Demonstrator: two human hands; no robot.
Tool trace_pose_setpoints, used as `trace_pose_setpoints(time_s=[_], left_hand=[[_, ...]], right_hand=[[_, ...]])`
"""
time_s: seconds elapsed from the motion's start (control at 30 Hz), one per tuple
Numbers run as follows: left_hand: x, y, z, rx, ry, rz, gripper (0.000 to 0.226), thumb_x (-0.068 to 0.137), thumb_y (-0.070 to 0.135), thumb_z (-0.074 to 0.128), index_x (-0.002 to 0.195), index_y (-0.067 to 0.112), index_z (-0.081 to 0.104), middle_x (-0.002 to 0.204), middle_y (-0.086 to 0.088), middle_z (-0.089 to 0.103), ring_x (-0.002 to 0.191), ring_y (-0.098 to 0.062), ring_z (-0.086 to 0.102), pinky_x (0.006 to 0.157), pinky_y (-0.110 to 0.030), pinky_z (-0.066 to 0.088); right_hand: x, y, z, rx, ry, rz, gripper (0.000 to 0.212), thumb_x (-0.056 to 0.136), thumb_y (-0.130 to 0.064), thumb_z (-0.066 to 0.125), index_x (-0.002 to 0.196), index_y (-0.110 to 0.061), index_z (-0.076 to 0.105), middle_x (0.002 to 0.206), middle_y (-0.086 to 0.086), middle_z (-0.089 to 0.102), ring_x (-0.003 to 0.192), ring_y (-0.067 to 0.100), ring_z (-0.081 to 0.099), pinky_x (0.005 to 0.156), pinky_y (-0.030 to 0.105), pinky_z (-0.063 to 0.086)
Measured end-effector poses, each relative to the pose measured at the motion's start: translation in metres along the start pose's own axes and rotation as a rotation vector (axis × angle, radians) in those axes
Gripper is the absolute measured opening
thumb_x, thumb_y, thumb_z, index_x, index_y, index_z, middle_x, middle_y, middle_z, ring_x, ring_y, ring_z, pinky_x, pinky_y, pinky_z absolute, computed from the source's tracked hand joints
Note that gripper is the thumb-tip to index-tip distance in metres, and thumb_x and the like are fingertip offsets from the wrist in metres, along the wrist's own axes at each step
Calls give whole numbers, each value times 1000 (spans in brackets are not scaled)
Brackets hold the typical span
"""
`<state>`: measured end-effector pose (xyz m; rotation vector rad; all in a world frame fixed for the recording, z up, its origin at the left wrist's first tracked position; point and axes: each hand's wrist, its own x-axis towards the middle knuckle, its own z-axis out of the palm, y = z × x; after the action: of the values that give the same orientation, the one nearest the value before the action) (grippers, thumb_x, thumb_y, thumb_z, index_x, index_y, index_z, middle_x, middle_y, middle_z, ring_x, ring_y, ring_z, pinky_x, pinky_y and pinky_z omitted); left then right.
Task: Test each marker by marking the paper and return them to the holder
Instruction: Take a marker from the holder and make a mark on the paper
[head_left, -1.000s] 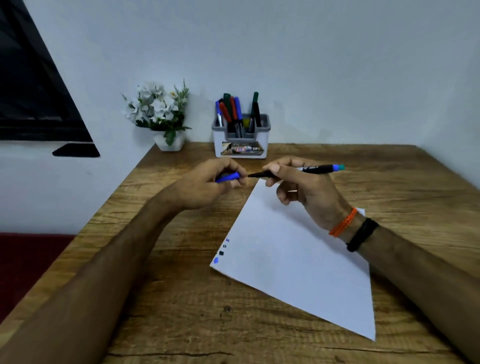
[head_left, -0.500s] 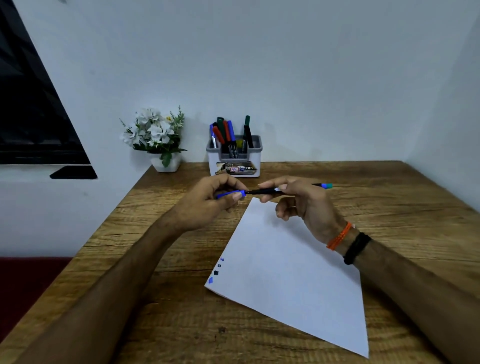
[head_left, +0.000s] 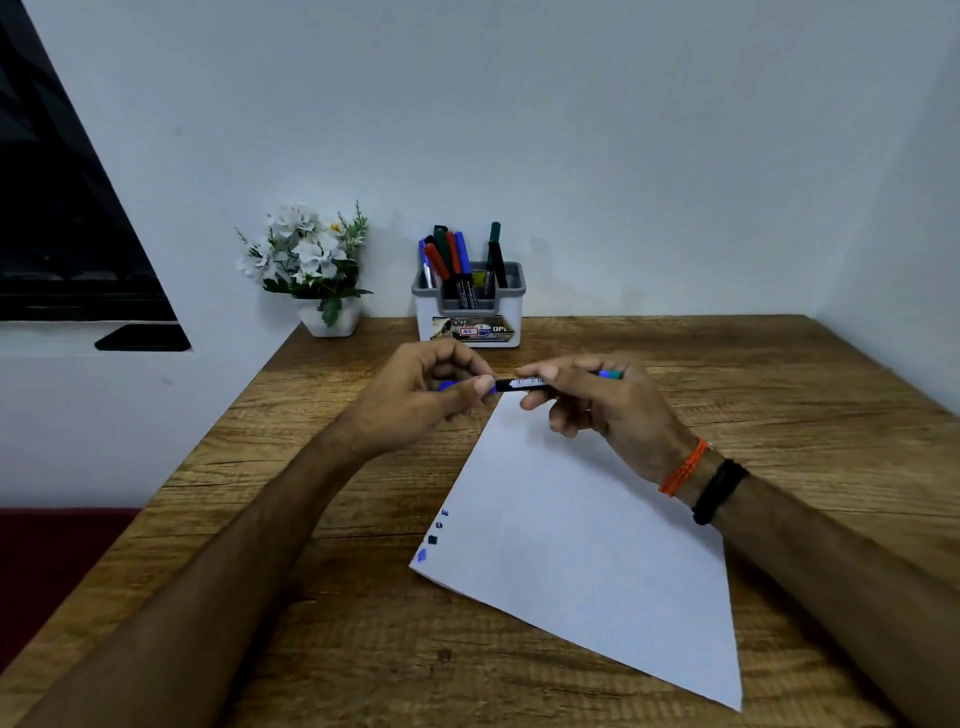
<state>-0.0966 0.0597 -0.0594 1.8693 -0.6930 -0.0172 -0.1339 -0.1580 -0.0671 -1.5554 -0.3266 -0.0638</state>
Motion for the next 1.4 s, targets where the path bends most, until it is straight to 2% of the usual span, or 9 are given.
trace_pose_setpoints(time_s=[0.17,0.3,0.53,0.73,0.97,1.1,1.23,1.33,1.4], left_hand=[[-1,2,-1,-4,21,43,27,89,25,56,94,0,63,76,-10,67,57,-7,54,53,-21,43],[-2,3,6,-6,18,43,40,89,37,49,88,-1,59,64,0,59,52,-7,47,49,-21,38],[0,0,16,-78,6,63,31,93,39,49,74,15,51,59,0,52,48,-10,38,47,-24,33],[0,-3,25,-11,37,81,37,86,54,47,72,19,50,60,3,53,49,-9,41,50,-26,33],[1,7,14,-87,133,48,25,88,35,59,89,10,57,69,-2,65,57,-7,56,54,-23,48],[1,13,11,-301,325,-4,45,71,18,70,107,3,48,72,-10,70,60,-17,68,55,-26,56],[0,21,15,-331,476,-33,61,63,20,77,114,4,46,76,-9,72,61,-16,71,52,-24,56],[-1,27,19,-268,516,-2,62,61,27,79,112,11,48,77,-8,73,66,-16,72,53,-23,54],[-1,32,23,-249,516,13,60,59,30,81,107,17,48,76,-7,74,66,-17,72,53,-22,52]], right_hand=[[2,4,-1,-223,-45,-175,10,91,-7,65,99,-3,71,73,6,74,47,7,55,48,18,43],[3,8,1,-403,-39,-326,15,87,-22,70,83,-7,71,63,-3,63,53,4,50,53,17,39],[3,7,-3,-423,-38,-414,17,85,-18,71,72,-9,66,65,7,65,54,8,49,52,21,38],[5,11,-6,-446,-22,-458,23,83,-18,73,69,-4,63,60,-9,60,51,3,46,52,15,35],[10,10,0,-353,-31,-369,12,86,-24,71,81,-14,66,65,-7,61,56,7,52,55,21,42],[11,10,7,-431,18,-368,8,83,-20,76,88,-17,70,73,-13,66,65,5,60,59,23,49],[6,3,17,-621,64,-405,38,78,-18,82,110,-20,62,75,-12,68,70,1,66,56,11,44],[6,-8,25,-754,2,-450,89,77,-20,81,147,-35,29,92,-16,70,71,3,68,59,12,50],[5,-14,31,-848,-18,-497,100,76,-25,80,152,-42,15,105,-13,71,72,5,70,63,20,57]])
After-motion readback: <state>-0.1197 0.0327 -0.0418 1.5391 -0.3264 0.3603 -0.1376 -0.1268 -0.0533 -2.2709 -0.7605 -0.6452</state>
